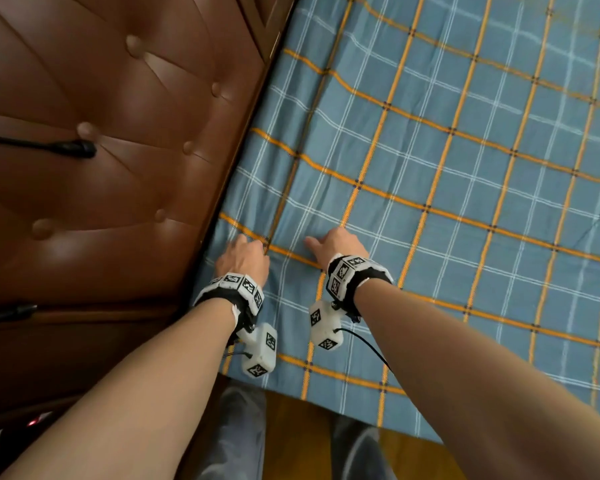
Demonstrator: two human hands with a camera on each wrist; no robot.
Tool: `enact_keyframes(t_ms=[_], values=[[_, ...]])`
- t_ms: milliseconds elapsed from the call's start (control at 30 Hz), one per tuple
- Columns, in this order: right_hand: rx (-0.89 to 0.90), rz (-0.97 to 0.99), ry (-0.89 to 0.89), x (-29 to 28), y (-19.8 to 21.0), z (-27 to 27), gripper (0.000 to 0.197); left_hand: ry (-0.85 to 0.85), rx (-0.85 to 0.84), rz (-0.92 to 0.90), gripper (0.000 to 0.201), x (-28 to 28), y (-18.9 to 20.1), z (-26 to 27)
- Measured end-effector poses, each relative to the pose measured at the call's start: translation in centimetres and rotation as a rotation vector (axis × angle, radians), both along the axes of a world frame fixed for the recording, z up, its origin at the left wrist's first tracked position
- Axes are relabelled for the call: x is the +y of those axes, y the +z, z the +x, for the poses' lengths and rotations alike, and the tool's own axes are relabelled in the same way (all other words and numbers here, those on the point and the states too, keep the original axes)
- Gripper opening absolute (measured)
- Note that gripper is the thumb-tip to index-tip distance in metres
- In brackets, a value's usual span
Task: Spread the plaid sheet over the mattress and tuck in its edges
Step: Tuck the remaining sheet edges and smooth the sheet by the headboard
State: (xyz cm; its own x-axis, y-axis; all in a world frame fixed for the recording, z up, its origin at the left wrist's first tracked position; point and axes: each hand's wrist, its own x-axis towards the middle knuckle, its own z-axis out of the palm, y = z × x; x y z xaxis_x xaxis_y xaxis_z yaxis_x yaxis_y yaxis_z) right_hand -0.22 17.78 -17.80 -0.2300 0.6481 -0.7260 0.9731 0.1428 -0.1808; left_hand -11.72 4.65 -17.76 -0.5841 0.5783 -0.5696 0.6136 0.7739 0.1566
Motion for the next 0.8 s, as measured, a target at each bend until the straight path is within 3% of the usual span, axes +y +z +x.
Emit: enact_keyframes(t_ms=[133, 200, 300, 400, 633, 800], values=[[-0.037, 0.065, 0.037, -0.3, 0.2, 0.2, 0.055, 0.224, 0.007, -0.052, 0.064, -1.2, -0.3, -0.4], [-0.020, 0.083, 0.049, -0.8, 0.1, -0.4, 0.053, 0.278, 0.036, -0.106, 0.072, -2.0, -0.4, -0.9], [0.058, 0.057, 0.068, -1.7, 0.1, -1.5, 0.046, 0.196, 0.032, -0.144, 0.051, -2.6, -0.6, -1.5], [0.126, 0.029, 0.111, -2.6, 0.3, -2.6, 0.036, 0.115, -0.039, -0.054, 0.034, -2.8, -0.8, -1.4], [0.277, 0.080, 0.137, -3.9, 0.1, -4.8, 0.027, 0.145, 0.132, -0.049, 0.033, -4.3, -0.6, -2.5], [0.322, 0.048, 0.182, -4.1, 0.0, -6.8, 0.035, 0.323, 0.028, -0.019, 0.026, -4.1, -0.5, -2.3]])
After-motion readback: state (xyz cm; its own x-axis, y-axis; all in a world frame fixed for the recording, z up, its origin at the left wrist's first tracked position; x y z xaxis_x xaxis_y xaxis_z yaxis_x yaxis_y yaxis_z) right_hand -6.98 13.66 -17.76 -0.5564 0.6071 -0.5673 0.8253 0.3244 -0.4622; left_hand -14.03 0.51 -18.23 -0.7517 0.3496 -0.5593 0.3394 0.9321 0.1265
